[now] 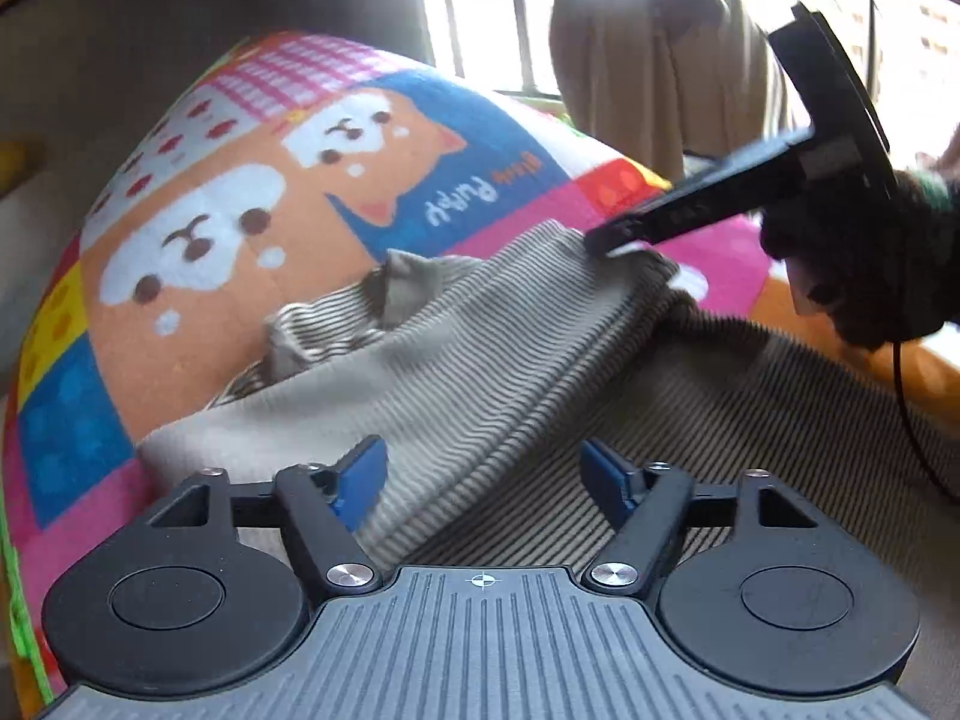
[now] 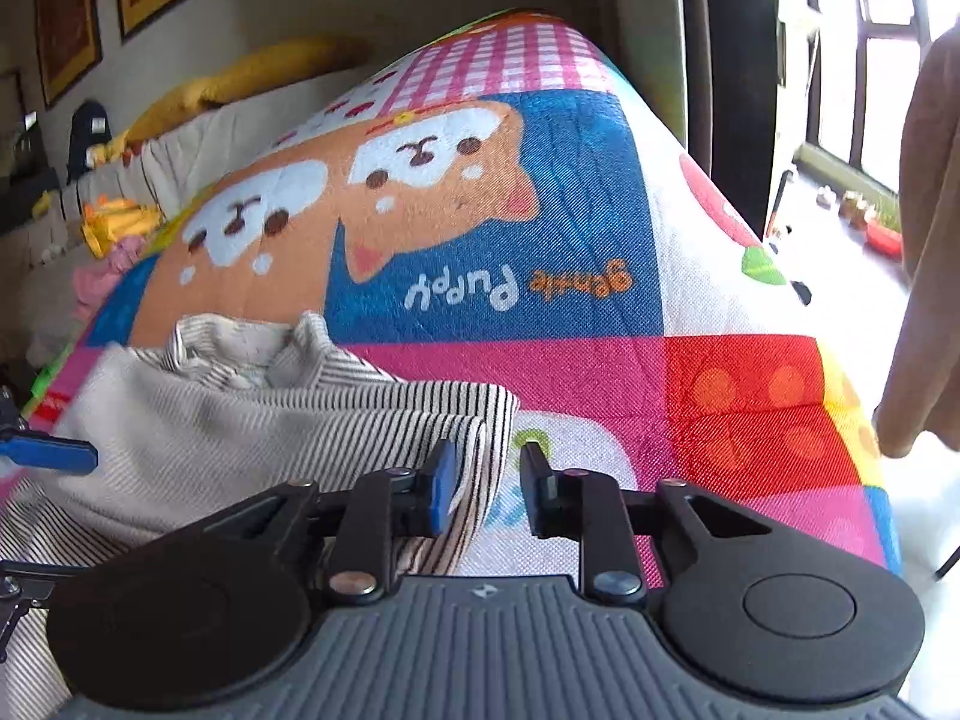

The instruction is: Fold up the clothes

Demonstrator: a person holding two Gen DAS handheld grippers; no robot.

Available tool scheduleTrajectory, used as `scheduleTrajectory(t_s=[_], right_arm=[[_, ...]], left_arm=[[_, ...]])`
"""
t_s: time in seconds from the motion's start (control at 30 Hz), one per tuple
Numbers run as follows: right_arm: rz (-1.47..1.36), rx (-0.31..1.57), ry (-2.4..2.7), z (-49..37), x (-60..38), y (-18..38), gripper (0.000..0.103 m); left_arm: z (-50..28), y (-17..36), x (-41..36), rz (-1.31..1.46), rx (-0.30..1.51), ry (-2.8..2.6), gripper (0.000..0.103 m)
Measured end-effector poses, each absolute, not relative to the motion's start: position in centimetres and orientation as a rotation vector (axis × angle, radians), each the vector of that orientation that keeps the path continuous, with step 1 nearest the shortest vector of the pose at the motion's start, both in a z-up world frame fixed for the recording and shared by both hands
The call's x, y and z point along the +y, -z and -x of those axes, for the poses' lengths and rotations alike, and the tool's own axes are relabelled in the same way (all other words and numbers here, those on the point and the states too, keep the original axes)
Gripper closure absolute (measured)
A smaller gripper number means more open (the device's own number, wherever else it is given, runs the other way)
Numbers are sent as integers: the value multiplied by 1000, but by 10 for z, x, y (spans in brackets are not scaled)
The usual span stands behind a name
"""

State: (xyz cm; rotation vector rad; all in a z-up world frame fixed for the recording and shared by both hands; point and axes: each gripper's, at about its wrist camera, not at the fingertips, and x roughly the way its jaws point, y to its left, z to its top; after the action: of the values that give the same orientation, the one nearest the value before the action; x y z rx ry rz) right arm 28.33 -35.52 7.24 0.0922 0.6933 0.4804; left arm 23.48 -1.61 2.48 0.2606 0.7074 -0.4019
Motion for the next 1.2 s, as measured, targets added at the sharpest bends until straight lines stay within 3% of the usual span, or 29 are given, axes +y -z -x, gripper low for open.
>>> scheduleTrajectory(t_s=[0.07, 0.13, 0.3, 0.33, 0.4, 0.53, 0.63, 0.67, 0.7, 0.77, 0.83, 0.93, 1.2], right_arm=[[-174, 723, -517, -294, -363, -75, 50], [-236, 755, -543, -305, -368, -75, 43], [-401, 894, -573, -340, -365, -46, 40], [-455, 906, -594, -345, -365, -40, 35], [-460, 907, -630, -344, -359, -42, 31], [-449, 907, -701, -339, -346, -48, 24], [-440, 907, -754, -336, -336, -53, 26], [-437, 907, -772, -335, -333, -54, 31], [-434, 906, -789, -334, -330, -56, 35], [-427, 906, -824, -332, -323, -59, 53], [-423, 898, -860, -323, -321, -66, 62], [-377, 872, -897, -284, -328, -86, 66], [-207, 893, -924, -179, -342, -86, 66]], left_arm=[[-244, -35, 16, -141, 742, 356, 17], [-254, -46, 49, -22, 774, 309, 16], [-294, -21, 94, 225, 932, 315, 16], [-301, -13, 98, 281, 954, 338, 16], [-309, -7, 102, 354, 941, 379, 10], [-323, -4, 89, 371, 894, 409, 8], [-323, -4, 84, 364, 869, 408, 8], [-322, -4, 84, 365, 864, 407, 10], [-321, -5, 85, 361, 861, 405, 27], [-316, -7, 90, 355, 864, 405, 51], [-306, -11, 95, 362, 860, 435, 66], [-277, -22, 100, 331, 828, 497, 71], [-171, -28, 83, 164, 787, 604, 67]])
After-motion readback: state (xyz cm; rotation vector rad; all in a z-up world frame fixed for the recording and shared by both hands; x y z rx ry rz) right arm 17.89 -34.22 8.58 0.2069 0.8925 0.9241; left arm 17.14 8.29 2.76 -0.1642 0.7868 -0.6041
